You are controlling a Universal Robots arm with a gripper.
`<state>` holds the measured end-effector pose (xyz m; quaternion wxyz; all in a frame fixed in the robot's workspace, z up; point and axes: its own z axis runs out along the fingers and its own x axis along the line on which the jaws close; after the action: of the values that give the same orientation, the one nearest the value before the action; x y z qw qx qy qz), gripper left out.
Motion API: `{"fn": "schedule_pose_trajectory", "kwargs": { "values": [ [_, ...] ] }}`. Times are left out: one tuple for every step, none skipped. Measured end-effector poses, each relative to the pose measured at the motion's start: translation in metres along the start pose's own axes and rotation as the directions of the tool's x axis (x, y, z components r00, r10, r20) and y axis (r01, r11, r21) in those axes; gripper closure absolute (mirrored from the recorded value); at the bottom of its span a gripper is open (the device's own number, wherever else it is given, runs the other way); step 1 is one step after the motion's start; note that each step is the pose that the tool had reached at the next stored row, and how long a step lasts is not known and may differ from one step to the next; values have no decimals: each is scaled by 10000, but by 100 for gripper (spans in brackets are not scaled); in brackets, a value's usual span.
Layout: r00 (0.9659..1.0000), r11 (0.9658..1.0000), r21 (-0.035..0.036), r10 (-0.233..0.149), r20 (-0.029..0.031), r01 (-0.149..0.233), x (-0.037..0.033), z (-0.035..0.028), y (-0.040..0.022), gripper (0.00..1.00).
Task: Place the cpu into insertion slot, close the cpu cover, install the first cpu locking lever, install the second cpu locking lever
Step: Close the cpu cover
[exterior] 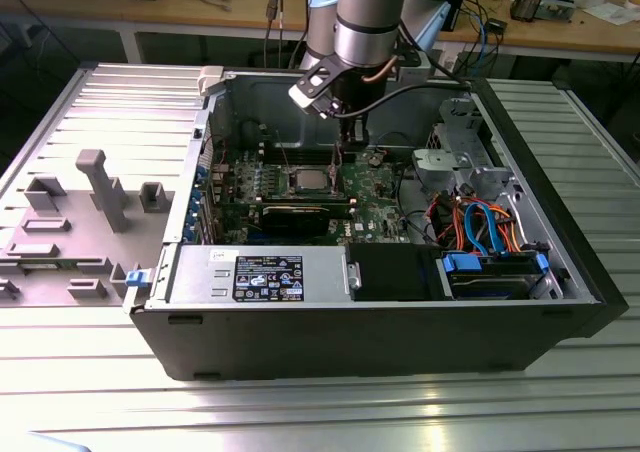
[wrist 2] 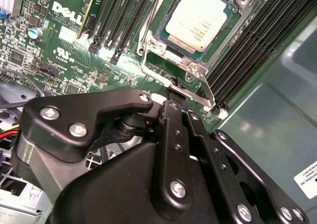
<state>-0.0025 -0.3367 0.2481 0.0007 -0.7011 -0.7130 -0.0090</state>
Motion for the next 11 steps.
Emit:
{"fn": "schedule_pose_trajectory", "kwargs": {
  "values": [
    [10000,10000,0,0,0,0,0,0,-3,89],
    [10000,10000,0,0,0,0,0,0,-7,89],
    [10000,10000,-1,0,0,0,0,0,-10,89],
    [10000,10000,0,1,0,-1,0,0,-14,89],
    [10000,10000,0,0,0,0,0,0,-17,89],
    [10000,10000,0,0,0,0,0,0,-20,89],
    [10000,10000,0,0,0,0,0,0,-22,89],
    [10000,10000,0,0,-1,0,0,0,-27,89],
    [10000,10000,0,0,0,0,0,0,-29,89],
    [10000,10000,0,0,0,0,0,0,-32,89],
    [10000,10000,0,0,0,0,1,0,-34,89]
  ]
}}
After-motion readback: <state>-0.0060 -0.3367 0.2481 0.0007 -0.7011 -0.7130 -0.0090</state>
